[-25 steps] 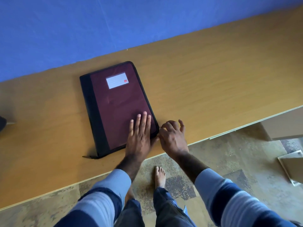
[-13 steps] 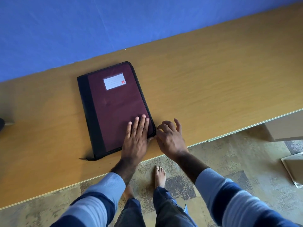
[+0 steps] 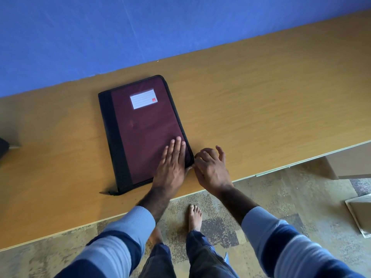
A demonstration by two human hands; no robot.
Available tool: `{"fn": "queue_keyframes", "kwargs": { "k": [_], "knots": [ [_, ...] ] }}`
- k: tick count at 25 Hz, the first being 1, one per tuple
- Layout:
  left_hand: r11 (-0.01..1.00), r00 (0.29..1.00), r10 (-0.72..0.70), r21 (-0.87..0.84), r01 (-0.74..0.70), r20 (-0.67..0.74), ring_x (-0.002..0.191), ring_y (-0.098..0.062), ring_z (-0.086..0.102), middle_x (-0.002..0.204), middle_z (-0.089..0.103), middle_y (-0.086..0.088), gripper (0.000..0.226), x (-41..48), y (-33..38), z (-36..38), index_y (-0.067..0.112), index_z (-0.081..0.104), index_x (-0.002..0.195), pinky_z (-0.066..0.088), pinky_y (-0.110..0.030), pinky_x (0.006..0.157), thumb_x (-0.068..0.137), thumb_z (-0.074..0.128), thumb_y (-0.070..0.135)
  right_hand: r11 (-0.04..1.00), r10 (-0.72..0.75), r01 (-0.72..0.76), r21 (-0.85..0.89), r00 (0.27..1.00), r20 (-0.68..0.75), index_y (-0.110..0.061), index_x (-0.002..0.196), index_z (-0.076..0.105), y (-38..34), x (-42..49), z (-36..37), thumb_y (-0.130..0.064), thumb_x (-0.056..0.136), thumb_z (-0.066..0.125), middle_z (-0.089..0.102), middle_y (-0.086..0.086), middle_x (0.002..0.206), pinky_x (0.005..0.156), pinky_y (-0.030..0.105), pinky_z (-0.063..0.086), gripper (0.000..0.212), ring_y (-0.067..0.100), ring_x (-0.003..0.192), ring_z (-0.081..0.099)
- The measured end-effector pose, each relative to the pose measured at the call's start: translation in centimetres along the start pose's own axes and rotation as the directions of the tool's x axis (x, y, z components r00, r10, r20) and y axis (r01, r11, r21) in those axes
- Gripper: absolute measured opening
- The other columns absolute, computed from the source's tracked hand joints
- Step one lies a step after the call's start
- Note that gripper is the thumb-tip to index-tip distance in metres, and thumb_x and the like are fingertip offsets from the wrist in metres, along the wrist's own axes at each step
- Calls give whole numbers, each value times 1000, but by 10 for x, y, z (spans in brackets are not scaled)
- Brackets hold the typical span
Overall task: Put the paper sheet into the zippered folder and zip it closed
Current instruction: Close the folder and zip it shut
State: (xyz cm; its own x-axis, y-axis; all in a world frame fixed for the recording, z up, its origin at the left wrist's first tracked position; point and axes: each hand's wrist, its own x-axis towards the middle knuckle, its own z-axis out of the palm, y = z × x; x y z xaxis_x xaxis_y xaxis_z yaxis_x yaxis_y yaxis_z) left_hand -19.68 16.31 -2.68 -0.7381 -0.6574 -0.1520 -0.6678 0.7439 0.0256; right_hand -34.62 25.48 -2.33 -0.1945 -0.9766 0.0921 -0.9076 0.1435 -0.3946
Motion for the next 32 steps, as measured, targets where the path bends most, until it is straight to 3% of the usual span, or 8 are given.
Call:
{"fn": "queue_keyframes", "kwargs": {
  "k": [2, 6, 10, 20, 22, 26, 32],
  "knots": [
    [999, 999, -35, 14, 35, 6, 158, -34, -2, 169, -6, -20, 81, -2, 0, 2, 0, -2, 160, 8, -46, 129, 105, 20, 56, 1000, -3, 3, 0, 1000, -5, -15, 93, 67, 0, -1, 1, -23, 94, 56, 66, 0, 106, 114, 63, 26, 14, 27, 118, 56],
    [1000, 1000, 4, -17, -4, -11, 158, -33, 8, 170, 5, -16, 74, -1, -1, 1, 3, 9, 161, 16, -46, 128, 106, 34, 46, 999, 8, -9, -49, 1000, -22, -15, 95, 64, 4, 3, 1, -25, 98, 50, 67, 0, 105, 114, 66, 23, 17, 27, 118, 55],
    [999, 1000, 9, -30, -9, -9, 157, -32, 13, 170, 10, -14, 72, -1, 1, 0, 4, 15, 161, 17, -45, 128, 104, 37, 43, 996, 48, -52, -66, 997, -58, -16, 98, 64, 6, 17, 0, -18, 95, 58, 69, 2, 104, 112, 68, 27, 7, 29, 113, 59],
    [1000, 1000, 11, -15, -12, -26, 156, -34, 17, 169, 14, -17, 66, 5, 5, -3, 3, 18, 159, 21, -46, 126, 106, 35, 37, 990, 37, -30, -135, 998, 47, -15, 103, 67, 13, 53, -6, -19, 95, 53, 66, 4, 108, 116, 69, 21, 17, 30, 119, 56],
    [1000, 999, -17, -20, 17, -30, 157, -34, 16, 169, 13, -18, 66, 8, 12, -4, 1, 19, 159, 23, -48, 126, 107, 31, 39, 993, 19, -15, -120, 999, 35, -13, 105, 67, 15, 53, -6, -15, 93, 56, 67, 5, 109, 115, 69, 23, 16, 31, 120, 56],
    [982, 982, -188, -35, 187, -3, 158, -35, 7, 169, 3, -24, 86, 11, 19, -8, -3, 9, 160, 15, -48, 128, 104, 27, 60, 992, -69, 71, -102, 997, 31, -9, 102, 67, 16, 42, -3, -3, 85, 64, 69, 4, 109, 114, 67, 27, 18, 30, 122, 56],
    [988, 988, -152, -9, 152, -7, 157, -36, 7, 168, 2, -25, 84, 8, 16, -6, -4, 8, 159, 16, -49, 128, 105, 21, 59, 986, -149, 147, -78, 989, -11, -13, 95, 69, 18, 28, -3, -8, 90, 66, 70, 2, 114, 112, 66, 29, 8, 29, 124, 57]
  ]
}}
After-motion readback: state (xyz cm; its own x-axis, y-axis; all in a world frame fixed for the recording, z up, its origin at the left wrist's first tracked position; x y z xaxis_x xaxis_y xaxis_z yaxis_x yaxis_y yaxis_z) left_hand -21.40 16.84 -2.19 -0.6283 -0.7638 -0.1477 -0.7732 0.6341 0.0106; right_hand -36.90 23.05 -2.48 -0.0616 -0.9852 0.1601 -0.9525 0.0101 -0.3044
